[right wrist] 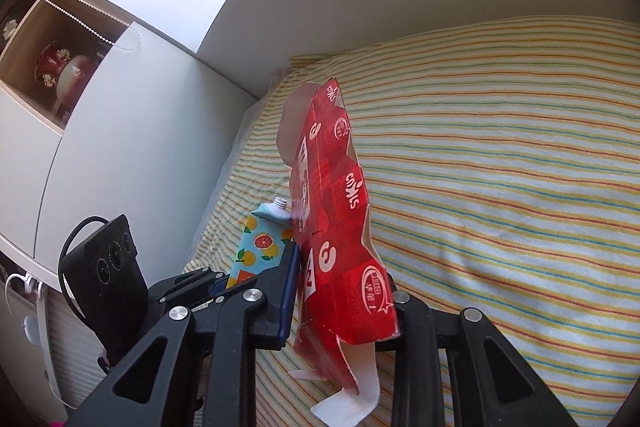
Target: Collect trash
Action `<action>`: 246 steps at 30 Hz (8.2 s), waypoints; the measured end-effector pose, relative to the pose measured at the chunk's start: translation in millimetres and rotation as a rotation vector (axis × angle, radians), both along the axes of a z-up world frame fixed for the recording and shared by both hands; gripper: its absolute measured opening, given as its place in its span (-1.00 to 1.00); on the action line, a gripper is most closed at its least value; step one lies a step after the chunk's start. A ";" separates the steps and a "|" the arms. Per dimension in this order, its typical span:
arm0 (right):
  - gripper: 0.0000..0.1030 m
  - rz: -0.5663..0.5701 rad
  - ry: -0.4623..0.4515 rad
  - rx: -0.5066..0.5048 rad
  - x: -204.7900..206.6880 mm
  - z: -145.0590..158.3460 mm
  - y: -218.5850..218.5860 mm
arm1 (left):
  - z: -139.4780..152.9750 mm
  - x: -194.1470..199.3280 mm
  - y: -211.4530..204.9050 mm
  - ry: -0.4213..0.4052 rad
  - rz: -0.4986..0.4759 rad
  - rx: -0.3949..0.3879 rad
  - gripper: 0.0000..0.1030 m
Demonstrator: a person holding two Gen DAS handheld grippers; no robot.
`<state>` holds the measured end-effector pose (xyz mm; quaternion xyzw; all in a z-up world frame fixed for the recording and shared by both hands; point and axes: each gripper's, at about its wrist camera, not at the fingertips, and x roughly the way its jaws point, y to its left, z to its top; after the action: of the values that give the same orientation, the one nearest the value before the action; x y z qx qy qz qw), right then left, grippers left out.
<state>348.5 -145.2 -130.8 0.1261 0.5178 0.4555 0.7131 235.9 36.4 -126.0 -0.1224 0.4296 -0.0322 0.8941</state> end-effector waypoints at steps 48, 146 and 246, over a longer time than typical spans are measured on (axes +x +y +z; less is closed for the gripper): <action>-0.85 -0.100 -0.119 0.079 -176.5 41.1 -106.8 | 22.0 -168.5 -11.7 -0.141 0.023 0.031 -0.92; 0.51 -0.070 0.026 -0.210 -248.0 -110.7 -47.1 | -145.5 -208.9 -30.0 0.241 0.089 -0.036 -0.16; 1.00 -0.258 -0.345 0.069 -254.6 94.7 -101.9 | 108.3 -254.1 -51.2 -0.295 0.140 0.033 0.98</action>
<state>94.0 -247.2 -36.0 0.1359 0.3518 0.3928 0.8388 -18.2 -14.8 -17.8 -0.1313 0.2844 0.0198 0.9495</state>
